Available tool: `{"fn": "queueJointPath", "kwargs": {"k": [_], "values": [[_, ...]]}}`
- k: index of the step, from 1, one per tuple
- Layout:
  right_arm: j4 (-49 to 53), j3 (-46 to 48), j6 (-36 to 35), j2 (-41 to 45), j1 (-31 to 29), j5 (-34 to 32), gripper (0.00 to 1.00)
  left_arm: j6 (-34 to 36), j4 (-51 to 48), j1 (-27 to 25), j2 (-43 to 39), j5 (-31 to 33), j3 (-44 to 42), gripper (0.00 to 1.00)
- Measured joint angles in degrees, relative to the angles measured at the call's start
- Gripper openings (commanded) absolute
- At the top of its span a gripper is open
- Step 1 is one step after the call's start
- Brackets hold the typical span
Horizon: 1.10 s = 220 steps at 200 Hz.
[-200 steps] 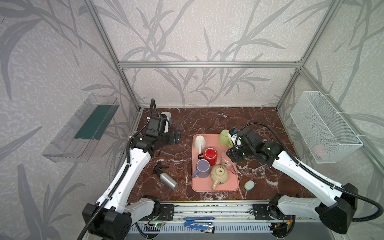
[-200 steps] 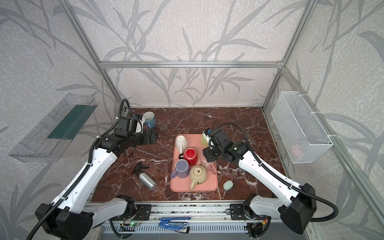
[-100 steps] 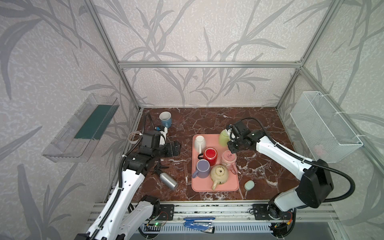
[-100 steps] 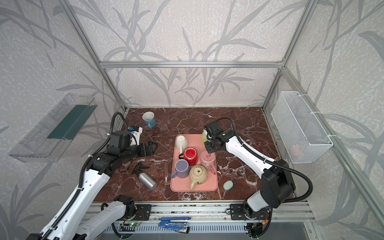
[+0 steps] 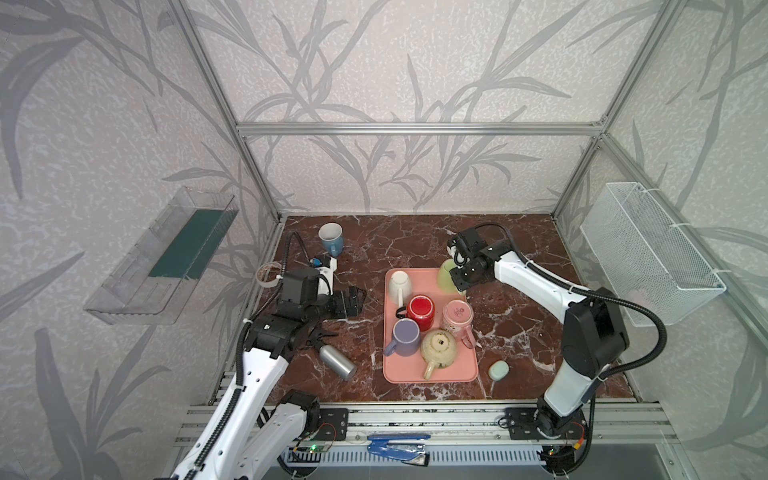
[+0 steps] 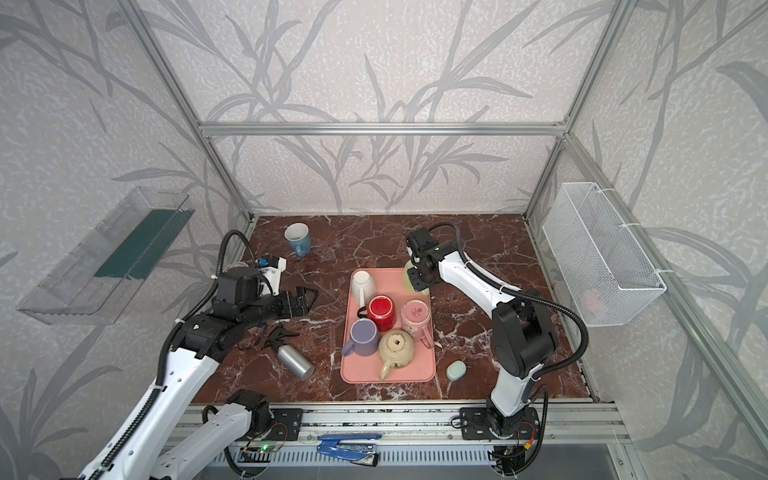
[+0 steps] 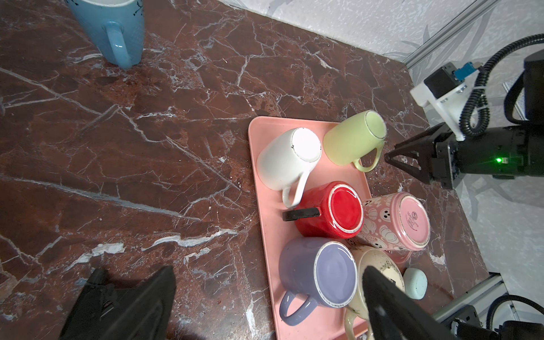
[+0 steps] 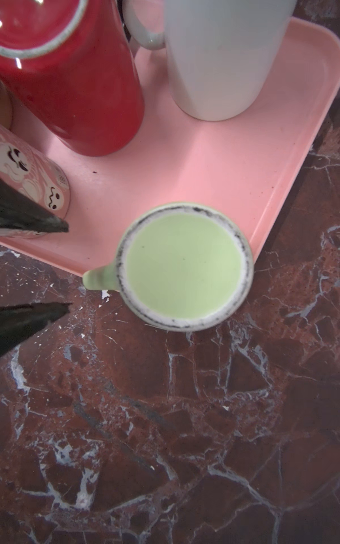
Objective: Turn the mug right side up
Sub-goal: 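Grasp the green mug's base with the right gripper while the left arm draws back, then lift the light green mug and rotate it toward the left gripper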
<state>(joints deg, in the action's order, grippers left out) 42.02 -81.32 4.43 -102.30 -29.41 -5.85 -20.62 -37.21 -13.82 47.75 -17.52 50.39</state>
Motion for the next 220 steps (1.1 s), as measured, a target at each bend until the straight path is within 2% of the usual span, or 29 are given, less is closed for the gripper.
{"fn": "queueJointPath", "kwargs": {"k": [111,145,184,220], "values": [[-0.28,-1.44,0.0,-6.71,0.59,-0.15,0.28,-0.02,0.0,0.0,0.46,-0.22,-0.31,0.97],[-0.55,-1.44,0.15,-7.39,0.61,-0.33,0.19,-0.04,0.0,0.0,0.74,-0.37,-0.31,0.97],[-0.59,-1.57,0.26,-7.54,0.61,-1.07,0.0,-0.11,-0.02,0.0,0.76,-0.35,-0.31,0.97],[-0.59,-1.6,0.28,-7.54,0.61,-1.11,0.0,-0.13,-0.02,-0.02,0.76,-0.33,-0.31,0.97]]}}
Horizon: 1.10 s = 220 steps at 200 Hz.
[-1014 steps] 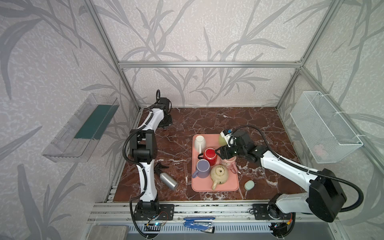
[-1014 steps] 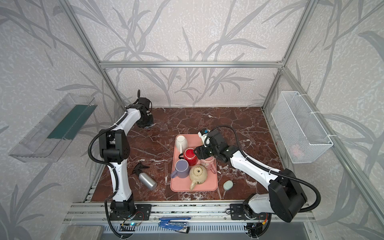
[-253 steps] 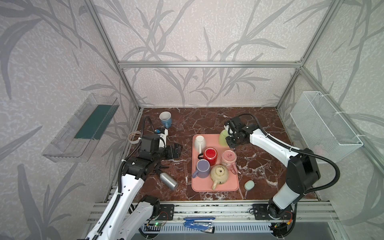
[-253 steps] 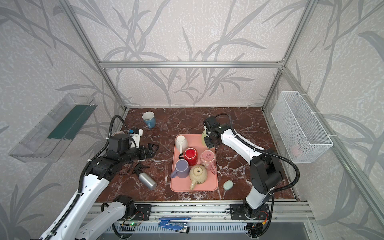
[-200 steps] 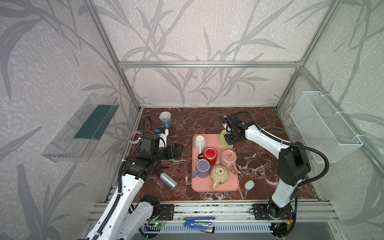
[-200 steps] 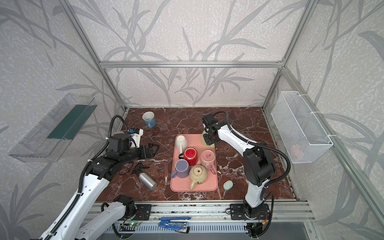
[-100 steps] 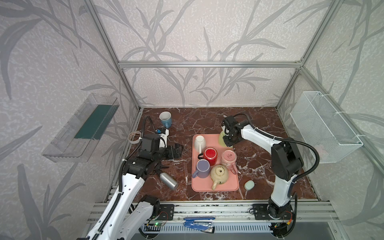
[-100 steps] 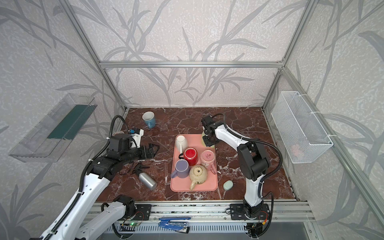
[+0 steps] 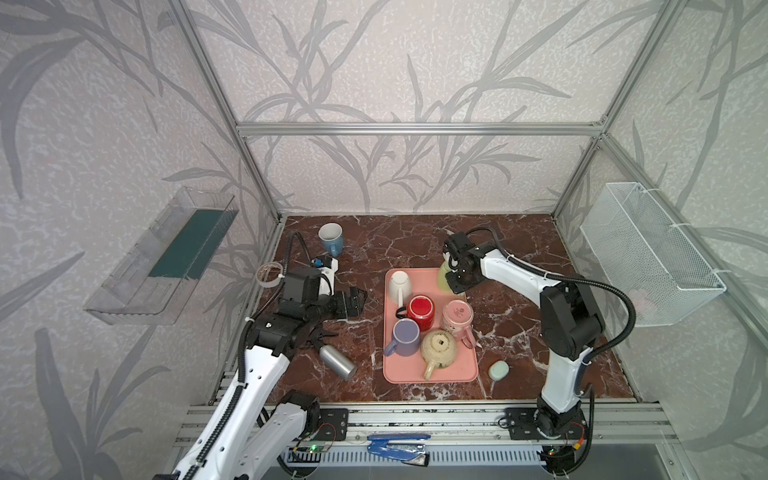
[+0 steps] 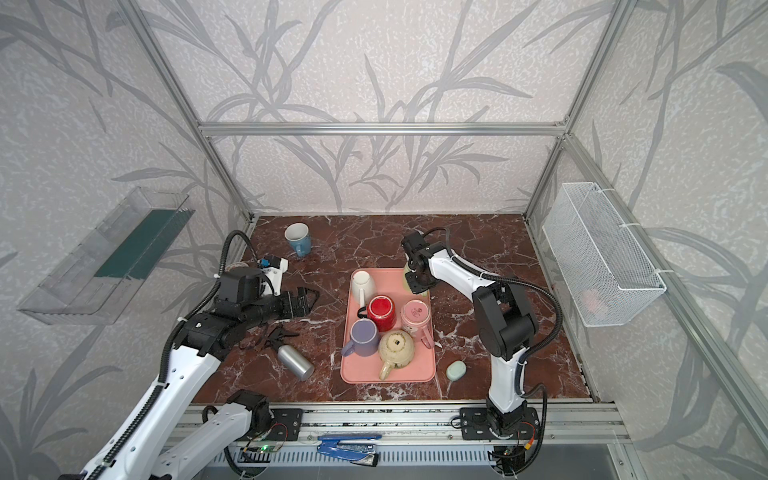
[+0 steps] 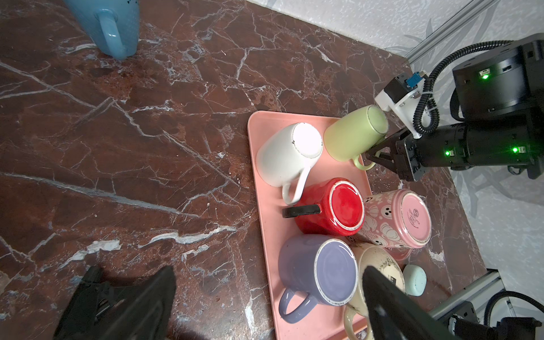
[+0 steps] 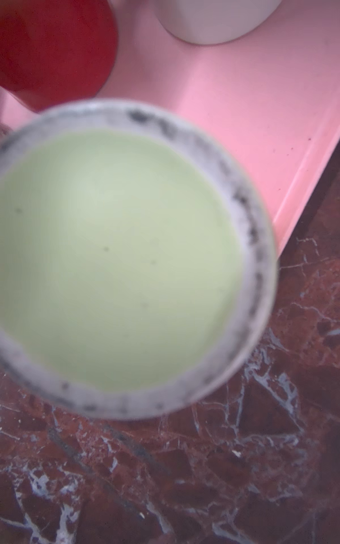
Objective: Turn the mug right side up
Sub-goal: 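Lift the light green mug and rotate it toward the left gripper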
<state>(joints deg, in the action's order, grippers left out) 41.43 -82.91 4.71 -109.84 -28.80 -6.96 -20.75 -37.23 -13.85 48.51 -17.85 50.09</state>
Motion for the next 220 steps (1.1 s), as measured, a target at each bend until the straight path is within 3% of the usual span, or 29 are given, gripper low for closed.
{"fn": "queueJointPath", "kwargs": {"k": [54,130,220], "values": [[0.48,0.09,0.0,1.33,-0.17,1.99,0.0,0.0,0.0,-0.02,-0.7,0.79,-0.02,0.97],[-0.07,0.61,0.87,12.63,-1.68,7.54,0.0,-0.92,0.39,-0.39,-1.29,0.9,-0.11,0.97],[-7.43,9.07,4.96,24.37,-2.29,20.63,0.0,-7.32,8.0,-0.42,-1.66,-6.93,-4.63,0.96]]}}
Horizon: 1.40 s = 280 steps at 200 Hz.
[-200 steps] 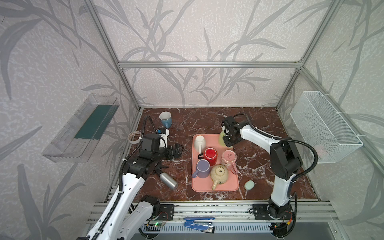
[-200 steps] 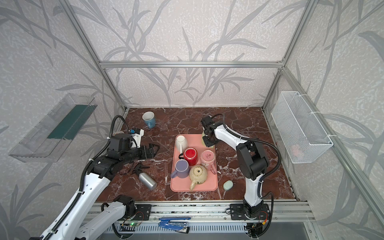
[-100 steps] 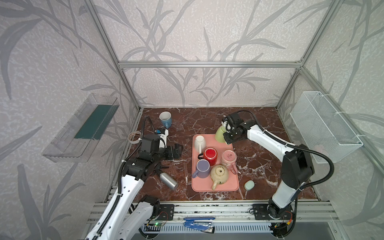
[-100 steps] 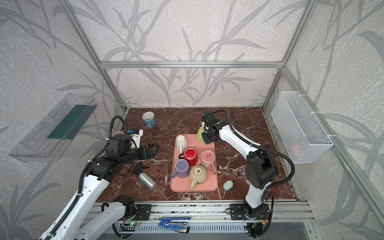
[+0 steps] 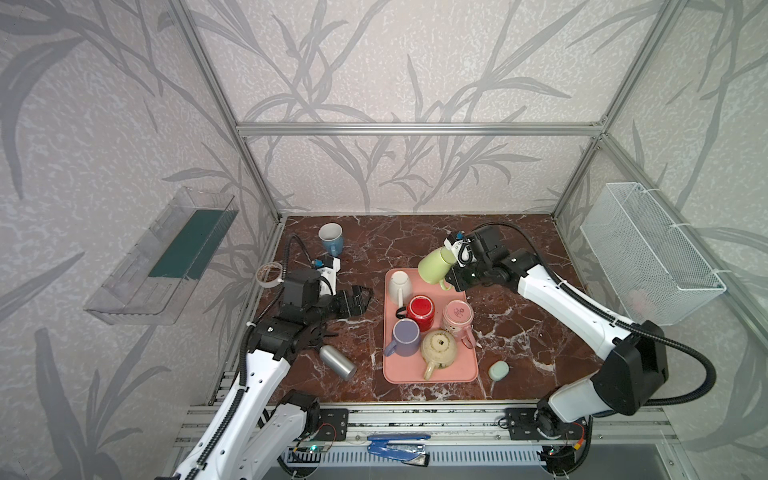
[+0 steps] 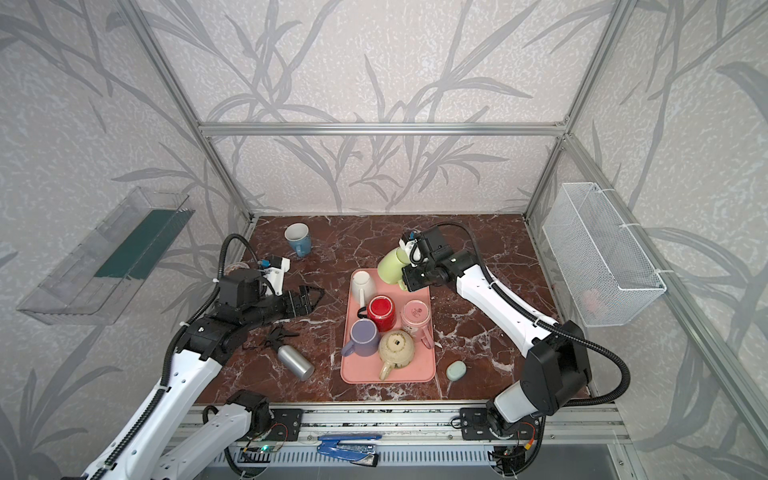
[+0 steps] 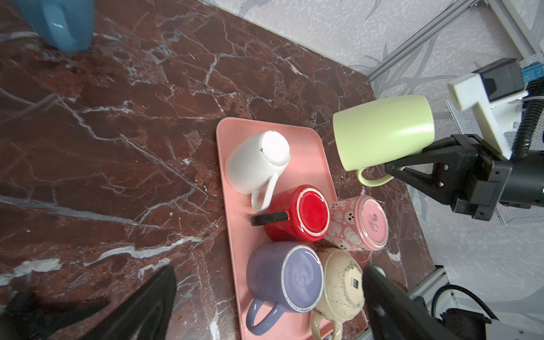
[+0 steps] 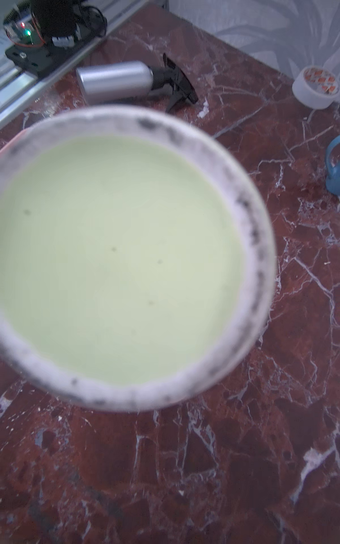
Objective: Turn the mug right side up
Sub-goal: 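Lift the light green mug and rotate it toward the left gripper, then hold the green mug with the right gripper while the left gripper grasps it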
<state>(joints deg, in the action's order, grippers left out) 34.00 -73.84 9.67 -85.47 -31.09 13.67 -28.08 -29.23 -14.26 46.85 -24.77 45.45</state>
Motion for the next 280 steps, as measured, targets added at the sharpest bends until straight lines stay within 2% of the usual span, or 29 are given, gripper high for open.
{"fn": "queueJointPath", "kwargs": {"k": [73,117,164,215,237,280], "values": [[-13.77,9.38,6.05,4.72,-0.07,16.13,0.0,-9.75,17.75,-1.55,-2.97,-9.44,-9.2,0.89],[-19.91,10.67,8.83,4.83,-0.2,22.49,0.0,-16.06,31.26,-5.73,-2.21,-9.75,-15.67,0.8],[-29.14,11.37,13.44,4.07,-0.2,28.35,0.0,-22.08,45.94,-8.5,4.55,-9.38,-19.45,0.63],[-40.74,13.16,20.46,-0.72,-0.17,33.62,0.0,-25.0,57.4,-10.1,9.05,-9.16,-20.57,0.59],[-44.24,13.92,22.64,-2.16,-0.07,35.87,0.0,-25.99,62.03,-10.49,10.69,-9.14,-20.57,0.54],[-52.26,14.86,28.02,-3.41,0.59,40.26,0.0,-30.56,74.23,-10.54,18.4,-9.64,-21.07,0.49]]}}
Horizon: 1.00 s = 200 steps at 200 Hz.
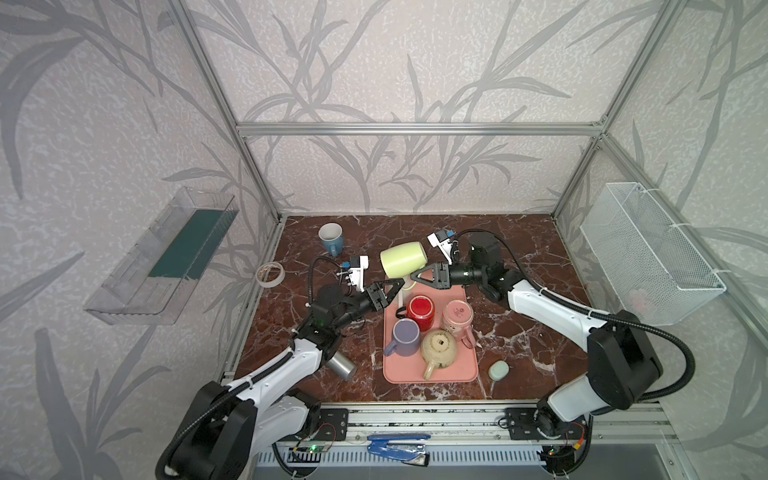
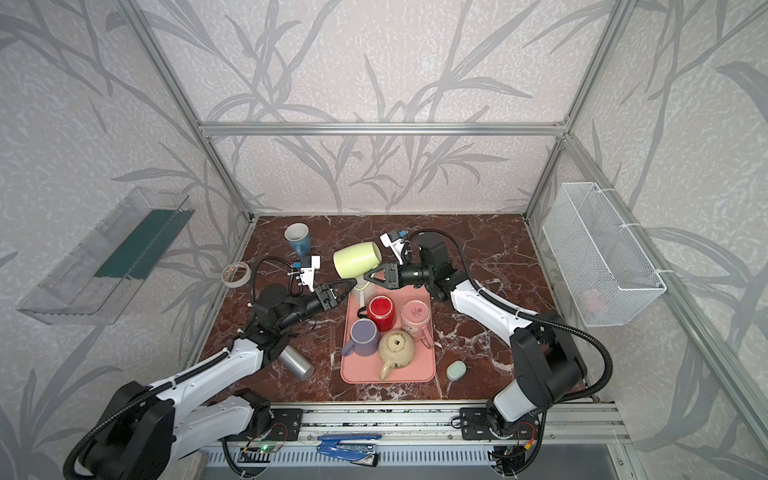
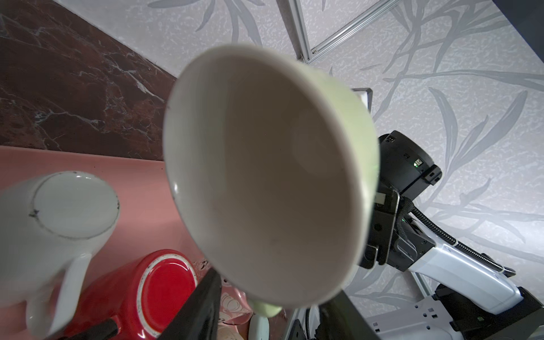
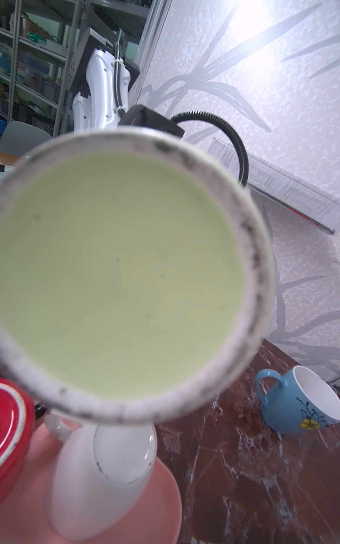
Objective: Turn the mug right side up
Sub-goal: 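Hold the green mug with the right gripper while the left gripper grasps it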
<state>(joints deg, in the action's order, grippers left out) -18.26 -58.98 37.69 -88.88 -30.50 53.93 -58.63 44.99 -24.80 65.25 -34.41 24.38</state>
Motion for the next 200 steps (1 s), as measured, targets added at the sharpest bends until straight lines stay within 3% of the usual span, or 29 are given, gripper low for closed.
{"fn": "queueJointPath", "kwargs": {"k": [85,139,200], "values": [[-12.5,0.79,7.91,-2.75,1.16,4.31,0.0,-4.28,11.58,-0.02,6.93,-1.18,1.01,0.43],[-21.84,1.33,12.5,-6.38,1.33,6.23,0.0,-6.08,15.45,-0.02,10.1,-2.89,2.91,0.33],[-25.4,1.36,14.86,-8.26,1.99,6.84,0.0,-7.63,19.19,-0.02,13.25,-3.72,3.69,0.26]]}}
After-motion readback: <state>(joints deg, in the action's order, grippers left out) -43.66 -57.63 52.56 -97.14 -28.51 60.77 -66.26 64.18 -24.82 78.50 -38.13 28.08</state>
